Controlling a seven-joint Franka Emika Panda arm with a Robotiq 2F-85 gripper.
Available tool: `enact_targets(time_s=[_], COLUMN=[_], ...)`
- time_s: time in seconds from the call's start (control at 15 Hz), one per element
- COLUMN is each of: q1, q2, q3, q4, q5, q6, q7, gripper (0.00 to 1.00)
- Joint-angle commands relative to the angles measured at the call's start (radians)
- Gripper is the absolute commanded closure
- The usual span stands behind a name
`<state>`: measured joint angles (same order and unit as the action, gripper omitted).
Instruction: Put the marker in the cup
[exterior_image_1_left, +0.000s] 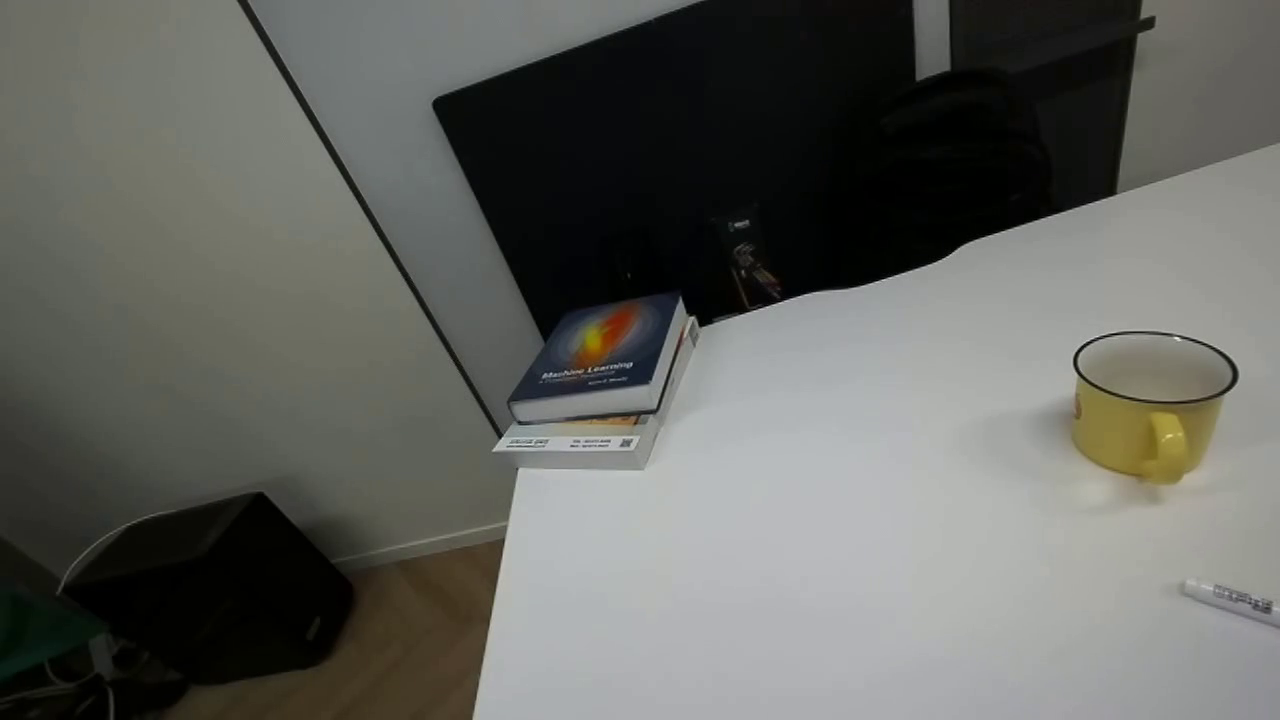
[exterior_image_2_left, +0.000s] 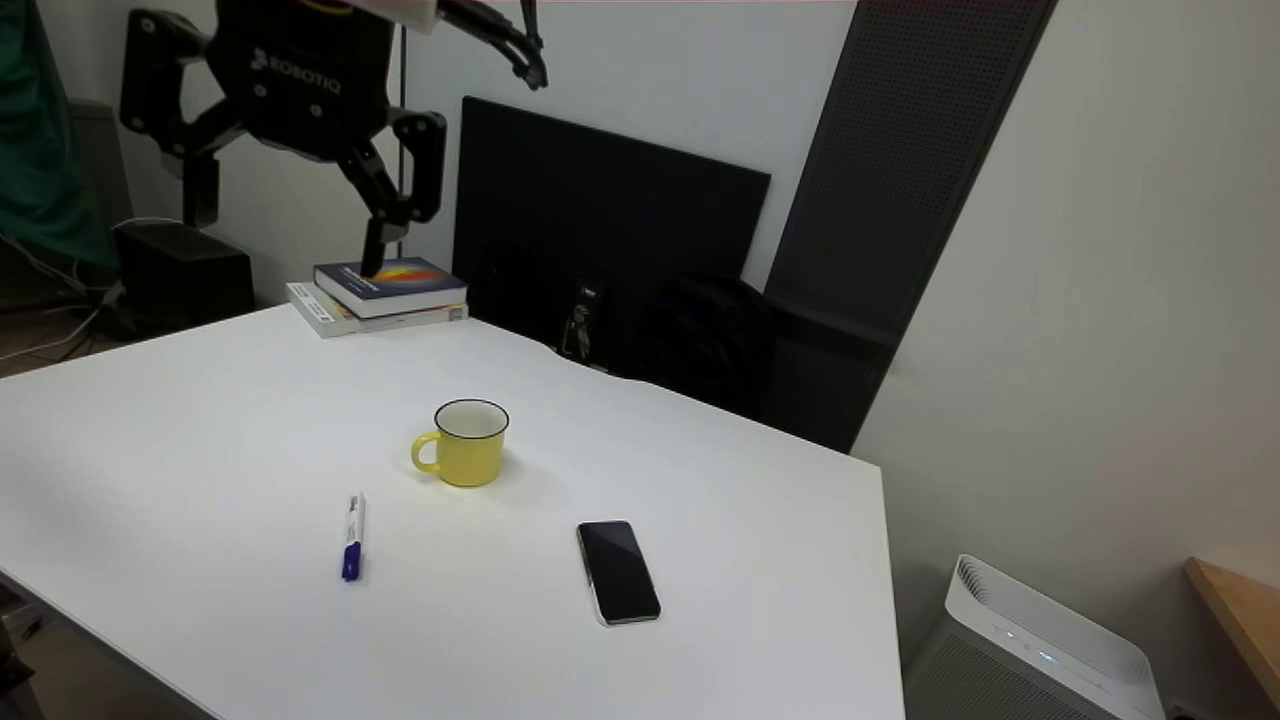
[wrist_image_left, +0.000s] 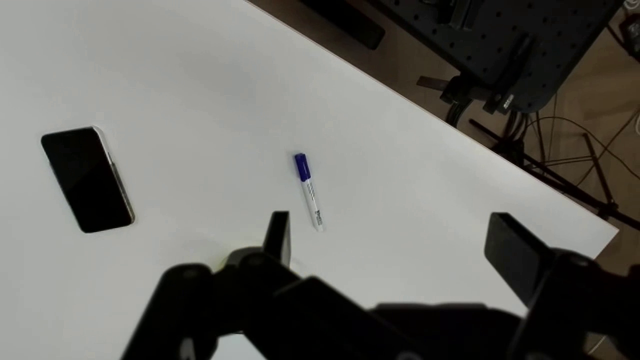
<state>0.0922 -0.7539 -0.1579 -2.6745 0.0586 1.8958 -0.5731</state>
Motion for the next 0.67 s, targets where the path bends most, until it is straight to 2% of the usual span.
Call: enact_targets(time_s=[0.0,0.47,0.6], q1=[0.006,0.008,0.006], q2=[-0.001,-0.001,0.037], q3=[-0.004,-0.004,0.000], q4=[0.002,0.002,-0.007], q5=[-0.003,-0.003,-0.028], q6=[-0.003,-0.004,0.022], q7=[0.003,0.000,-0.011], gripper=[0.00,0.00,0.00])
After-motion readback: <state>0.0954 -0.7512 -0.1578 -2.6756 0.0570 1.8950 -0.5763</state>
